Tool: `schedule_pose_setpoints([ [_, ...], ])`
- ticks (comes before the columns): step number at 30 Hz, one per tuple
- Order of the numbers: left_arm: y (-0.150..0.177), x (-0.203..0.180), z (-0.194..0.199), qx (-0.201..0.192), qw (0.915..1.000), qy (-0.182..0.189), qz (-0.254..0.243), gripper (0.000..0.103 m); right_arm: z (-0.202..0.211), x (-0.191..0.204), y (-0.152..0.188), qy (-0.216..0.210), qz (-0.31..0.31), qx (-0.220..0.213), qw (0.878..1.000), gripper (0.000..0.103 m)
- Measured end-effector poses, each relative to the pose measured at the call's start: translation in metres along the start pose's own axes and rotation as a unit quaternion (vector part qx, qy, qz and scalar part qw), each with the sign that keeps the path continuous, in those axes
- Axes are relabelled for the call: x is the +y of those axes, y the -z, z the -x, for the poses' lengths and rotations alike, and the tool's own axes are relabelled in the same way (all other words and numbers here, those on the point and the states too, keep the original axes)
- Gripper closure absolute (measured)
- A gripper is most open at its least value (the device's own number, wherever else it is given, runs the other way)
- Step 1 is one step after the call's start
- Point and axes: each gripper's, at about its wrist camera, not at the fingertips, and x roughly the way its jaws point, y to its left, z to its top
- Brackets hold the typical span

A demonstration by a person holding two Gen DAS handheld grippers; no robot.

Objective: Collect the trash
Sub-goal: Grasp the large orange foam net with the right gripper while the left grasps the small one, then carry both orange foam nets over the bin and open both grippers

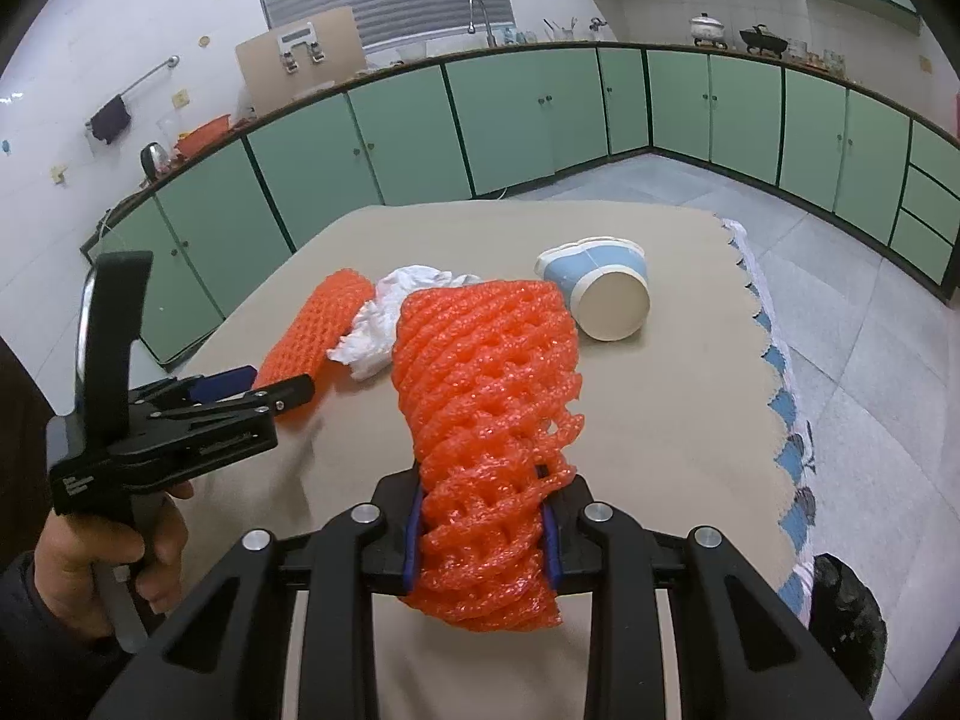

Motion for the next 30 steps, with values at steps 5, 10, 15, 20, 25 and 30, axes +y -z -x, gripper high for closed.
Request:
schedule_pose_setpoints([
  [5,0.000,0.003,-0.003,0.002,0.9999,0.012,0.004,0.093,-0.010,0.000,-0.001,-0.003,-0.001,0.006,1.000,0.074],
  [10,0.004,0.004,0.012,-0.012,0.9998,0.015,0.009,0.094,-0.010,0.002,-0.001,-0.007,0.002,0.006,1.000,0.074],
  [15,0.010,0.000,0.040,-0.030,0.9994,0.015,0.005,0.095,-0.001,0.005,-0.002,-0.009,0.008,0.003,1.000,0.074],
  [20,0.015,-0.002,0.065,-0.037,0.9991,0.019,0.010,0.095,0.010,0.004,-0.002,-0.012,0.011,-0.003,1.000,0.074],
  [25,0.025,-0.008,0.093,-0.041,0.9989,0.020,0.007,0.095,0.029,0.003,-0.002,-0.013,0.012,-0.014,1.000,0.074],
  [30,0.038,-0.022,0.126,-0.050,0.9984,0.027,0.000,0.095,0.056,-0.002,0.003,-0.012,0.014,-0.027,0.999,0.074],
])
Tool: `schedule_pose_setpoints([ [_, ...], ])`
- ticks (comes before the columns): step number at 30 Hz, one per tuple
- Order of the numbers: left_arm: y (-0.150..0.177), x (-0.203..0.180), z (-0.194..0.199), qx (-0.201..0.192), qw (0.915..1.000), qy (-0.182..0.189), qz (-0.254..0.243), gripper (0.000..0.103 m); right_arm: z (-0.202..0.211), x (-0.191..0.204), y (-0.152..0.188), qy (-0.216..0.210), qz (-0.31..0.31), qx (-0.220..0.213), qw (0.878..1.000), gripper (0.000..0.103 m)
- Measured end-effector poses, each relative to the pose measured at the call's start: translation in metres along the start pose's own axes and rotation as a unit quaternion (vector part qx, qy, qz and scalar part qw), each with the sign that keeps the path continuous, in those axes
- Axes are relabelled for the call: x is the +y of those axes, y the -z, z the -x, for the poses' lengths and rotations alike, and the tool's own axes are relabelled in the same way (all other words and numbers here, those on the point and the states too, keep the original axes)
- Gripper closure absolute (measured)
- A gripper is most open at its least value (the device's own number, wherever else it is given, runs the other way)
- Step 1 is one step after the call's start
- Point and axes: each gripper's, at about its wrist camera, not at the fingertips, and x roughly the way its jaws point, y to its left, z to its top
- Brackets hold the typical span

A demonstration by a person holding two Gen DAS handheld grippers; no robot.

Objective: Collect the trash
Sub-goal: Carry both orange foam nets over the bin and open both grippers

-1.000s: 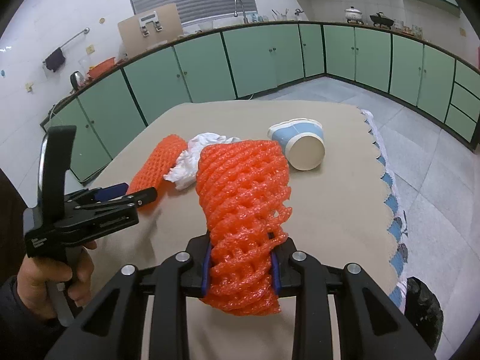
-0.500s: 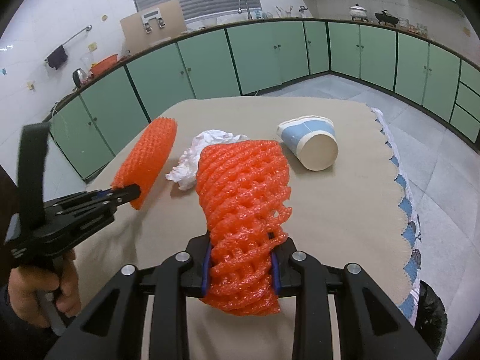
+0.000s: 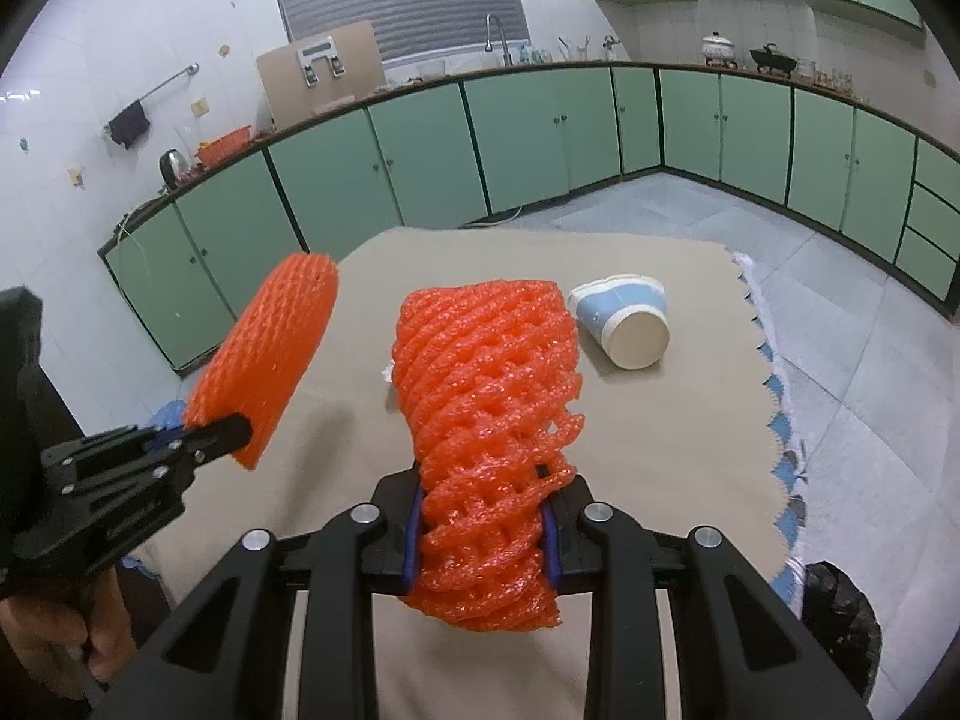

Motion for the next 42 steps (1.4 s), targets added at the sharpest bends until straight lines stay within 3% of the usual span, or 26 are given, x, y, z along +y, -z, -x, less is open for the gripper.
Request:
schedule_pose_setpoints([
  [18,0.041,-0.102,0.088,-0.018,0.9935,0.079,-0.080,0.095,0.119,-0.025,0.025,0.042,-0.033,-0.047,0.997,0.074],
  [25,0.049,-0.142,0.106,-0.026,0.9873,0.111,-0.111,0.095,0.157,-0.041,0.036,0.072,-0.031,-0.059,0.995,0.074],
  [42,0.081,-0.244,0.129,-0.030,0.9653,0.170,-0.196,0.095,0.233,-0.101,0.078,0.139,-0.093,-0.088,0.982,0.074],
])
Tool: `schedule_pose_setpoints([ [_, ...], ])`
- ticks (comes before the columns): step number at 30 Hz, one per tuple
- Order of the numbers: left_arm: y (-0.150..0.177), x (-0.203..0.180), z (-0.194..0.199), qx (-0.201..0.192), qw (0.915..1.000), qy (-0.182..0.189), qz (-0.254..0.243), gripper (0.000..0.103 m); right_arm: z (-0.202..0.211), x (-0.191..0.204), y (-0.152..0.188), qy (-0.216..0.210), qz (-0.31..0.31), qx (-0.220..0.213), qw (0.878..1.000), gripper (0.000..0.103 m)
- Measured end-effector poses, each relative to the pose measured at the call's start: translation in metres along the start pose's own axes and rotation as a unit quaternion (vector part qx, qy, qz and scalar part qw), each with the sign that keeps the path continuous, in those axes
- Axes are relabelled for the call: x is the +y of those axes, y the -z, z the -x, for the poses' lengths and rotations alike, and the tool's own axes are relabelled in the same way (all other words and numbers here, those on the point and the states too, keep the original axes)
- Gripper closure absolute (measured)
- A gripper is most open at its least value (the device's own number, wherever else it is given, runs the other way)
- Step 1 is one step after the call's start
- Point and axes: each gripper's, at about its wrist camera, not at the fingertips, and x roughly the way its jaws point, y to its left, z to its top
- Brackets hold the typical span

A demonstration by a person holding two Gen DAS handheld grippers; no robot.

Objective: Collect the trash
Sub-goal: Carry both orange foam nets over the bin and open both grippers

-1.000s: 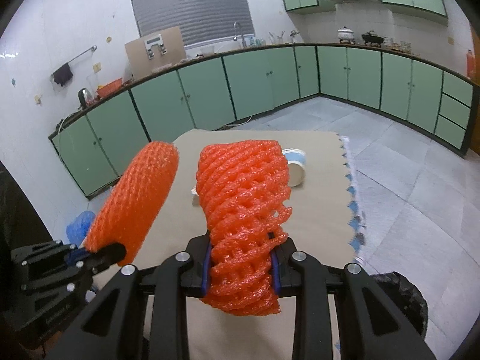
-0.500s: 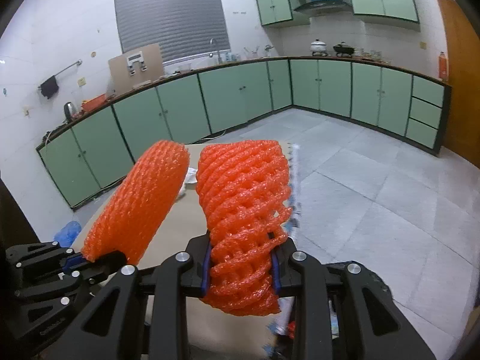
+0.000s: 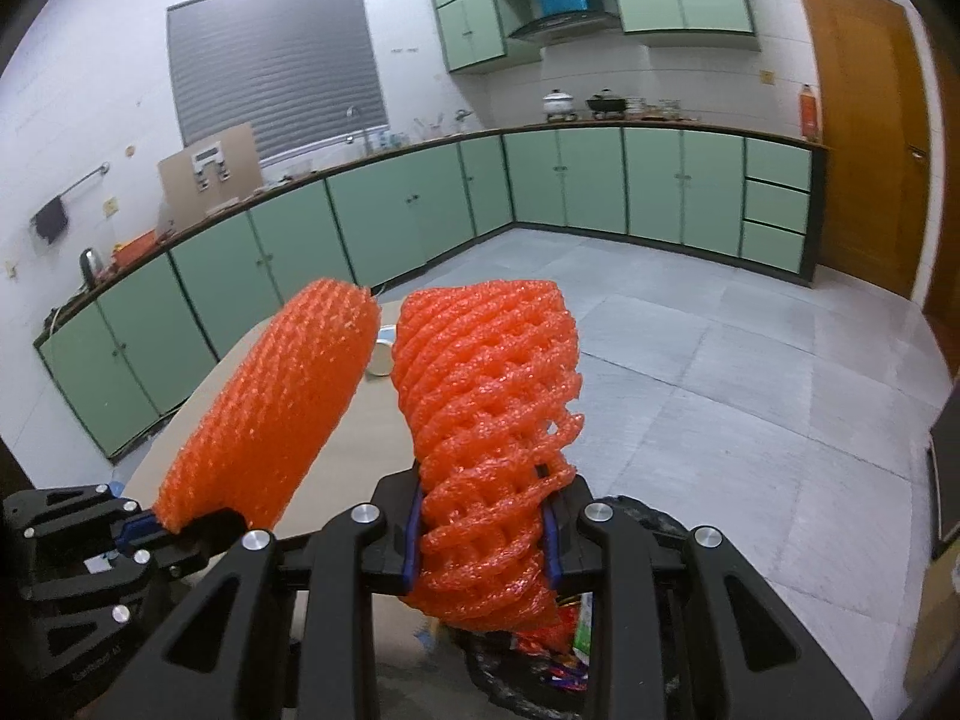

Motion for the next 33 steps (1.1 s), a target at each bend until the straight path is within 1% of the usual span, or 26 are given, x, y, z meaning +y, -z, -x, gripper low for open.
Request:
schedule_pose_setpoints([
  [8,-0.001,-0.039,-0.031,0.018,0.9987,0.026,-0.039,0.095,0.002,-0.045,0.014,0.029,-0.038,0.009,0.999,0.074],
  [13,0.001,-0.056,-0.056,0.036,0.9972,0.041,-0.051,0.095,0.002,-0.069,0.022,0.044,-0.054,0.016,0.997,0.074],
  [17,0.003,-0.065,-0.079,0.052,0.9958,0.050,-0.056,0.095,-0.005,-0.082,0.033,0.053,-0.064,0.028,0.996,0.074],
  [26,0.026,-0.071,-0.141,0.106,0.9915,0.066,-0.037,0.095,-0.049,-0.113,0.065,0.073,-0.086,0.080,0.990,0.074],
  [29,0.033,-0.070,-0.161,0.123,0.9890,0.077,-0.027,0.095,-0.073,-0.125,0.079,0.080,-0.093,0.107,0.987,0.074],
  [33,0.043,-0.070,-0.187,0.150,0.9849,0.083,-0.024,0.095,-0.102,-0.137,0.094,0.089,-0.101,0.138,0.981,0.074],
])
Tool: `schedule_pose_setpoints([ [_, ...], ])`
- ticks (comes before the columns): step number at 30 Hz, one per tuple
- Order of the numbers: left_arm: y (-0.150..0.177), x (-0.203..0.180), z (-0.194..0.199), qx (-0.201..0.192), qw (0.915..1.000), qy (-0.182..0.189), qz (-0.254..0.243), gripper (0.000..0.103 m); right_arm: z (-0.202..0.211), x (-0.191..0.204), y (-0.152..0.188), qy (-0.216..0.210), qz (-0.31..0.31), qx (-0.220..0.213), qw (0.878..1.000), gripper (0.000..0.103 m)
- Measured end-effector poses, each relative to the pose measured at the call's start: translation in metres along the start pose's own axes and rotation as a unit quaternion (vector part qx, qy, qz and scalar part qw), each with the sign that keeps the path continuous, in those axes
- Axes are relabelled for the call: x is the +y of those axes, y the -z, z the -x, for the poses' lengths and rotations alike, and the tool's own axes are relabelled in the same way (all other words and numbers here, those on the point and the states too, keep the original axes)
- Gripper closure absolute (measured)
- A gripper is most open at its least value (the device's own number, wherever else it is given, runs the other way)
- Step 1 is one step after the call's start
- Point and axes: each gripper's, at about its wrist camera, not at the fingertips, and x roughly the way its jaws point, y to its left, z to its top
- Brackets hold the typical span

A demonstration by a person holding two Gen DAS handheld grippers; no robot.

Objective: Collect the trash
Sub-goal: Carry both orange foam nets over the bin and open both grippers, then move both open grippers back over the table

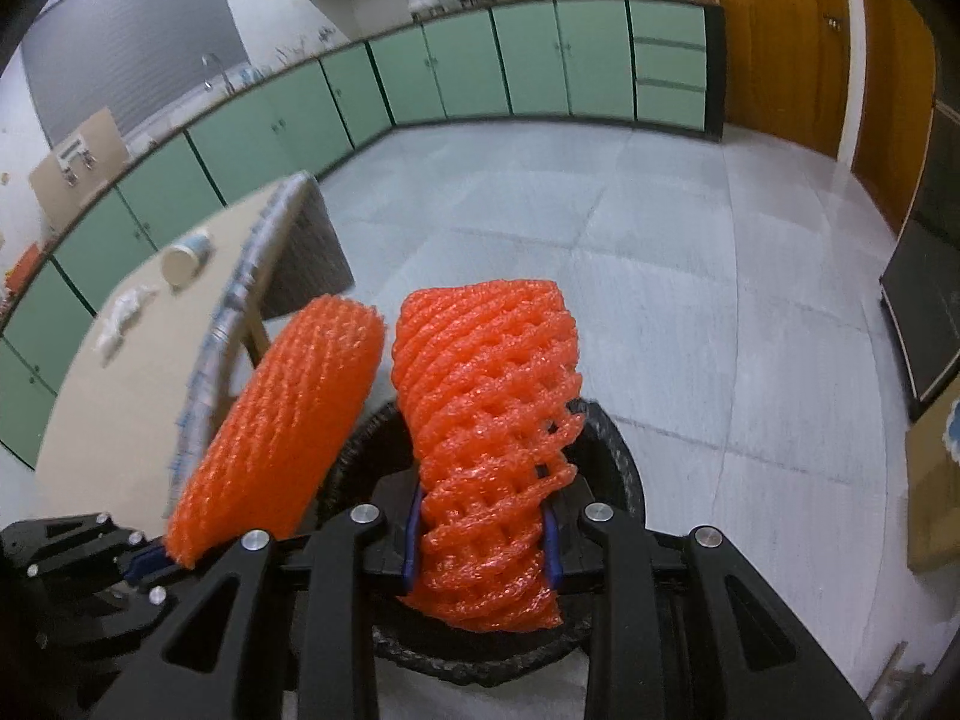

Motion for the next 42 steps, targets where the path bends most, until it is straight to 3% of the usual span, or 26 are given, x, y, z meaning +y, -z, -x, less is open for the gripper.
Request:
schedule_pose_setpoints([
  [9,0.015,0.012,-0.058,0.050,0.9986,0.000,0.016,0.095,-0.047,-0.003,0.009,0.006,0.002,0.046,0.999,0.073],
  [14,0.012,0.023,-0.074,0.059,0.9978,-0.002,0.029,0.093,-0.066,-0.009,0.009,0.005,-0.003,0.067,0.998,0.060],
  [16,0.010,0.026,-0.079,0.064,0.9974,-0.006,0.033,0.089,-0.072,-0.011,0.009,0.002,-0.007,0.076,0.997,0.054],
  [18,0.008,0.029,-0.080,0.062,0.9972,-0.017,0.037,0.070,-0.071,-0.013,0.009,0.002,-0.009,0.077,0.997,0.050],
  [23,0.007,0.026,-0.079,0.058,0.9976,-0.026,0.029,0.069,-0.068,-0.018,0.008,0.007,-0.028,0.073,0.997,0.038],
  [29,0.007,0.026,-0.067,0.048,0.9981,-0.029,0.024,0.069,-0.062,-0.017,0.009,0.004,-0.026,0.069,0.997,0.038],
  [37,0.012,0.035,-0.012,0.009,0.9993,-0.024,0.028,0.068,-0.026,-0.004,0.007,0.004,-0.012,0.040,0.999,0.037],
  [39,0.014,0.040,0.011,-0.014,0.9985,-0.039,0.037,0.047,-0.014,0.002,0.007,0.004,-0.006,0.029,1.000,0.037],
  [42,0.018,0.053,0.058,-0.052,0.9963,-0.036,0.058,0.046,0.006,0.013,0.002,-0.002,0.001,0.011,1.000,0.037],
])
